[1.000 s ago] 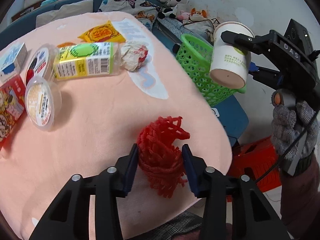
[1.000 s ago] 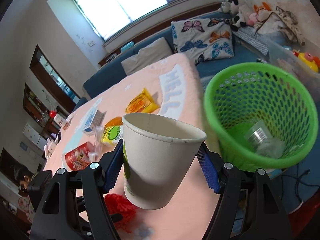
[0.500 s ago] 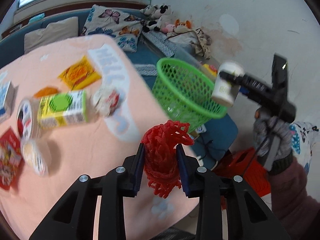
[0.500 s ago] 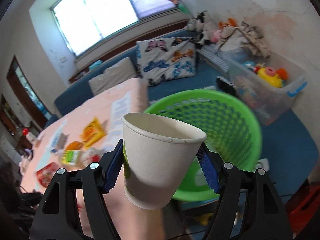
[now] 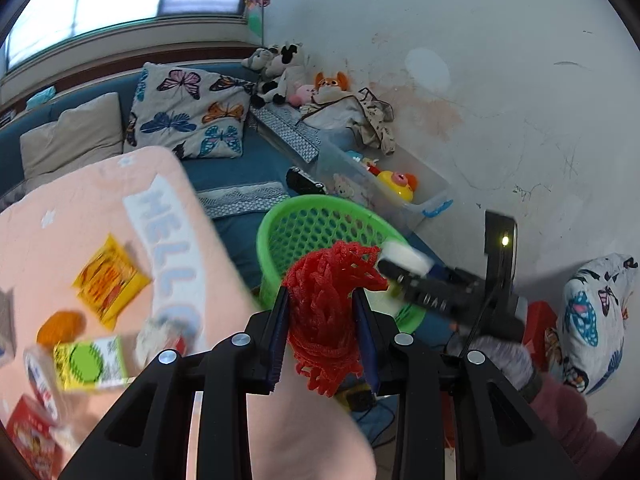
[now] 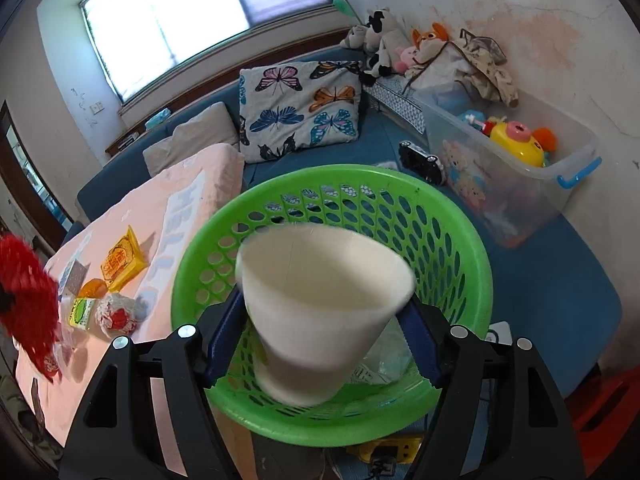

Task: Collect trash
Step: 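Drop the paper cup into the green basket with the right tool while the left tool carries the net, then open the left tool over the green basket to release the red net, then move both tools back over the table toward the remaining trash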

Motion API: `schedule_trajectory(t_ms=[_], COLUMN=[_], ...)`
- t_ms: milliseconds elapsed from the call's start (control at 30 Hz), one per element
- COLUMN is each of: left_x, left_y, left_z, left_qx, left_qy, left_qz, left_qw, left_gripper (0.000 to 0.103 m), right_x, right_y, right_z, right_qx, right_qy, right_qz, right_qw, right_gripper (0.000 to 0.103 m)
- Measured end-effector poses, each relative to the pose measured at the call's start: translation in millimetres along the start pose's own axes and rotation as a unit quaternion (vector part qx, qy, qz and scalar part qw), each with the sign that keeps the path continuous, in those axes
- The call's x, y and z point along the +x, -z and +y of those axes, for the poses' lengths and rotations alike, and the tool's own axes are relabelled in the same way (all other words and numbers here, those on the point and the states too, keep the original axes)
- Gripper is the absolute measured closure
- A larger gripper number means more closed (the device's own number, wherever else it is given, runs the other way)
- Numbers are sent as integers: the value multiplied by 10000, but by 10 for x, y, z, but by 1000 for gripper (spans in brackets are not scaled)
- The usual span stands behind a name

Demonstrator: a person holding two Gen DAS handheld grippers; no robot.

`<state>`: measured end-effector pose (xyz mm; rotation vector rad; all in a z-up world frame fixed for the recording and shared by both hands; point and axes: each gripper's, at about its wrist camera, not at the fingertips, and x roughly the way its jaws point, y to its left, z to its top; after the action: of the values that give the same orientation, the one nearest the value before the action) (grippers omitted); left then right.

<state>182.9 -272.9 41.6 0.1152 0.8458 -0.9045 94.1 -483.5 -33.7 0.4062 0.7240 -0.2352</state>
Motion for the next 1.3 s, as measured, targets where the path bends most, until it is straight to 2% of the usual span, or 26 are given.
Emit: schedule_trajectory(t_ms=[167, 600, 867, 967, 1300], left_x=[224, 873, 1081, 1097, 921], left_y=[-187, -324, -258, -254, -198], left_z=[-62, -74, -48, -41, 29], left_qx=[34, -121, -117, -148, -137], left_qy=[24, -1, -149, -84, -94], left_qz=[17, 402, 560, 573, 425], left_qw=[10000, 9991, 9982, 9982, 9990], left_gripper=[72, 71, 59, 43, 38], right_x=[46, -164, -282, -302, -340], right_y=[6, 109, 148, 162, 195], right_z=[-25, -169, -193, -167, -66], right_qx=[-5, 188, 292, 280, 218], right_qy=[-9, -104, -215, -255, -336], right_qz=[25, -68, -144, -158, -137], right_qw=[10000, 9997, 9992, 9992, 9991], right_gripper=[21, 20, 20, 20, 20])
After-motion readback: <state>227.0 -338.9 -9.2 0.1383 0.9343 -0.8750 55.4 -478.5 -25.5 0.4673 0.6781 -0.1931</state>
